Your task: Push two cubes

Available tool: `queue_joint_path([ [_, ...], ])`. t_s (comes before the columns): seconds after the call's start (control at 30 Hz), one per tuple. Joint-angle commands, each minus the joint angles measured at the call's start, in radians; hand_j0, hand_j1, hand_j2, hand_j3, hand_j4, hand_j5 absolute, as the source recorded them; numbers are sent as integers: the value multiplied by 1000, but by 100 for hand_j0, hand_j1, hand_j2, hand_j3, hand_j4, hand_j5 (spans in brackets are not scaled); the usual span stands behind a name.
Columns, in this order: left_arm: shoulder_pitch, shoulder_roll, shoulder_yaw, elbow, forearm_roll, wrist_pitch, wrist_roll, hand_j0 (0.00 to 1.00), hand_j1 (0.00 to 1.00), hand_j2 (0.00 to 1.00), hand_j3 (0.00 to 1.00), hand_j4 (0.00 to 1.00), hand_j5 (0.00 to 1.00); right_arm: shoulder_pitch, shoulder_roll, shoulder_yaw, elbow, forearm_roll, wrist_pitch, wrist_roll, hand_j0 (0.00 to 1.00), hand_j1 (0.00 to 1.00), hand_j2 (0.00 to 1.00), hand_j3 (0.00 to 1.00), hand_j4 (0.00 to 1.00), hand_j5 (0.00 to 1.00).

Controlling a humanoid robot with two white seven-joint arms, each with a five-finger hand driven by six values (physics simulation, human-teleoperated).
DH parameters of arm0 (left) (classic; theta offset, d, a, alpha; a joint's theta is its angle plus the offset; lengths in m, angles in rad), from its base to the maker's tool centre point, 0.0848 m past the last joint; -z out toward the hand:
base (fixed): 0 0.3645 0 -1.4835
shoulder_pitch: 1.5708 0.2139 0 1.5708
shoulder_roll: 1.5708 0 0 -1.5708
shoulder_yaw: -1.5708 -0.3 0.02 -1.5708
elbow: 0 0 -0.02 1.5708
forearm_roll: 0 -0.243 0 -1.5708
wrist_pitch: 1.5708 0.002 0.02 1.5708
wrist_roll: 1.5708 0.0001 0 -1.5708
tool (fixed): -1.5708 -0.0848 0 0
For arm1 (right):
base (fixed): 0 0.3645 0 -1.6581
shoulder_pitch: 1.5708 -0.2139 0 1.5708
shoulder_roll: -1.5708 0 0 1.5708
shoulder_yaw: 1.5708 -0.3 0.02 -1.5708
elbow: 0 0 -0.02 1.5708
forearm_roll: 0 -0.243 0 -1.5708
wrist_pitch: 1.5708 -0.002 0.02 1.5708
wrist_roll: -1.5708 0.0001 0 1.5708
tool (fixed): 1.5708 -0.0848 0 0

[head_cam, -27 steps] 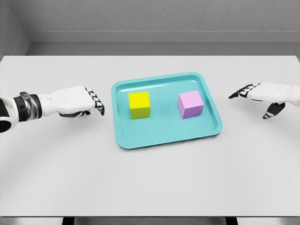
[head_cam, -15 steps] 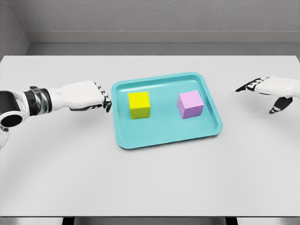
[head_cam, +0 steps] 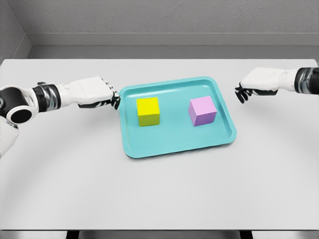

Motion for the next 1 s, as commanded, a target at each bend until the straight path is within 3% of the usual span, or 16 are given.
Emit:
queue_joint_path([
  [0.0, 0, -27, 1, 22, -13, 3, 0, 44, 44, 44, 44, 44, 44, -2, 21, 71, -1, 35, 2, 0, 13, 13, 13, 13, 13, 13],
  [0.4, -15, -82, -7, 58, -13, 3, 0, 44, 44, 44, 44, 44, 44, -44, 55, 167, 4, 115, 2, 0, 13, 13, 13, 13, 13, 13],
  [0.77, -38, -94, -21, 75, -14, 3, 0, 44, 44, 44, 44, 44, 44, -74, 101, 170, 98, 158, 2, 0, 13, 13, 13, 13, 13, 13],
  [0.97, -31, -90, -21, 75, -13, 3, 0, 44, 44, 44, 44, 44, 44, -80, 115, 170, 98, 158, 2, 0, 13, 13, 13, 13, 13, 13],
])
